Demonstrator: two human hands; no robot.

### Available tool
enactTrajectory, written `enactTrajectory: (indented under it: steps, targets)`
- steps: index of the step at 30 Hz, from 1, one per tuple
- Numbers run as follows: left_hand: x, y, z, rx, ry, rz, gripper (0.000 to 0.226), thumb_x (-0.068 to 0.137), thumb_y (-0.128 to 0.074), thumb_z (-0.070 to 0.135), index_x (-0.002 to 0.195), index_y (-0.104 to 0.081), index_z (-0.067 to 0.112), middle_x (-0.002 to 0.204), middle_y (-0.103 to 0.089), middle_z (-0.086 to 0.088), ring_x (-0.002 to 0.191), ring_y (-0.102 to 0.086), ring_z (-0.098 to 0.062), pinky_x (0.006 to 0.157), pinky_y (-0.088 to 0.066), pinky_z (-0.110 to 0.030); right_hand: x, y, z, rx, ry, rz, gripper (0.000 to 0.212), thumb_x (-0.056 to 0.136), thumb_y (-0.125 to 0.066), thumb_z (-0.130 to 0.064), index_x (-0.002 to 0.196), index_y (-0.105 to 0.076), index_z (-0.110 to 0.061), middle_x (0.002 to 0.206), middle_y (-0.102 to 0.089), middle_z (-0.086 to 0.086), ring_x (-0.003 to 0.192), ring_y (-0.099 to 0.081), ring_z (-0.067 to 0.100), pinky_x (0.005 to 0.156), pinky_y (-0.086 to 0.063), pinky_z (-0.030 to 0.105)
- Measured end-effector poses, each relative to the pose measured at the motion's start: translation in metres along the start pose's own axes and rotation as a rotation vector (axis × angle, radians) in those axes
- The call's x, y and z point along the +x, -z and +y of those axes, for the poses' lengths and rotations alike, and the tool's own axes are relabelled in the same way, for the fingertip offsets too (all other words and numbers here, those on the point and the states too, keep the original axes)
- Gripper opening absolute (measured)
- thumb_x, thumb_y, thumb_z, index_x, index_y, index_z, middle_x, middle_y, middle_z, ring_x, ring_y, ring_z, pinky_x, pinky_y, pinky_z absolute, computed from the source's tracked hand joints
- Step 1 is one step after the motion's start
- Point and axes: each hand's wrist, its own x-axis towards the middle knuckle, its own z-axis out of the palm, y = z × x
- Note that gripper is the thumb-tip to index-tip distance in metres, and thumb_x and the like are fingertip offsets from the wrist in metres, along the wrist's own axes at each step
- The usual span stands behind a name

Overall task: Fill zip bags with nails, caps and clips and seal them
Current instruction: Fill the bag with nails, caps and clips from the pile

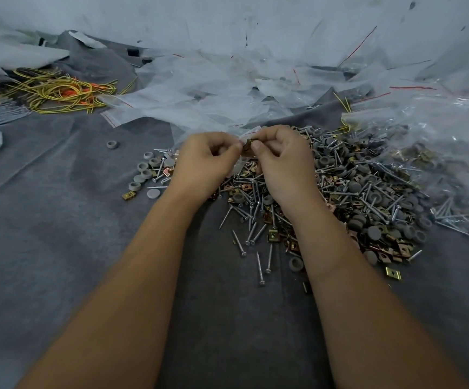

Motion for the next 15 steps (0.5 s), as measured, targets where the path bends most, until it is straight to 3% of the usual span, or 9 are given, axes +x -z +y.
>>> enactTrajectory:
  steps: [3, 6, 8, 12, 15]
  targets:
    - [0.0, 0.003, 0.001, -0.05, -0.032, -0.02, 0.016, 0.093, -0.062, 0.007, 0.082, -0.07, 0.014, 0.053, -0.047, 0.002, 0.05, -0.042, -0.005, 0.05, -0.036, -0.017, -0.001, -0.003, -0.001, 0.009, 0.024, 0.009, 0.013, 0.092, -0.059, 0.0, 0.091, -0.064, -0.012, 0.085, -0.069, -0.001, 0.071, -0.063, -0.002, 0.068, -0.048, 0.016]
    - [0.0, 0.003, 0.002, -0.047, -0.044, -0.021, 0.009, 0.091, -0.065, 0.009, 0.084, -0.071, 0.009, 0.058, -0.048, -0.003, 0.052, -0.042, -0.007, 0.051, -0.035, -0.018, -0.001, -0.006, -0.002, -0.048, 0.056, 0.028, 0.01, 0.091, -0.06, -0.002, 0.095, -0.068, -0.007, 0.091, -0.07, 0.003, 0.087, -0.066, 0.013, 0.078, -0.052, 0.022]
    - [0.0, 0.002, 0.001, -0.02, -0.041, -0.022, 0.006, 0.09, -0.067, 0.009, 0.085, -0.069, 0.01, 0.059, -0.05, 0.0, 0.053, -0.044, -0.005, 0.051, -0.036, -0.015, 0.0, -0.006, 0.001, -0.064, 0.038, 0.025, 0.009, 0.091, -0.06, -0.003, 0.094, -0.067, -0.007, 0.091, -0.07, 0.005, 0.086, -0.066, 0.016, 0.079, -0.054, 0.027]
    - [0.003, -0.001, -0.005, 0.103, -0.06, -0.057, 0.009, 0.095, -0.061, 0.011, 0.087, -0.063, 0.015, 0.075, -0.057, -0.007, 0.07, -0.05, -0.013, 0.064, -0.041, -0.026, -0.001, -0.01, 0.004, -0.004, -0.032, 0.003, 0.01, 0.094, -0.054, -0.001, 0.098, -0.063, -0.003, 0.092, -0.071, 0.011, 0.078, -0.069, 0.021, 0.068, -0.056, 0.029]
    - [0.004, -0.002, -0.007, 0.219, -0.092, -0.052, 0.009, 0.096, -0.057, 0.012, 0.088, -0.059, 0.016, 0.071, -0.058, 0.004, 0.064, -0.049, -0.001, 0.061, -0.039, -0.017, -0.003, -0.013, 0.003, 0.039, -0.066, -0.009, 0.011, 0.095, -0.051, 0.001, 0.098, -0.061, -0.002, 0.087, -0.07, 0.014, 0.068, -0.069, 0.021, 0.06, -0.054, 0.026]
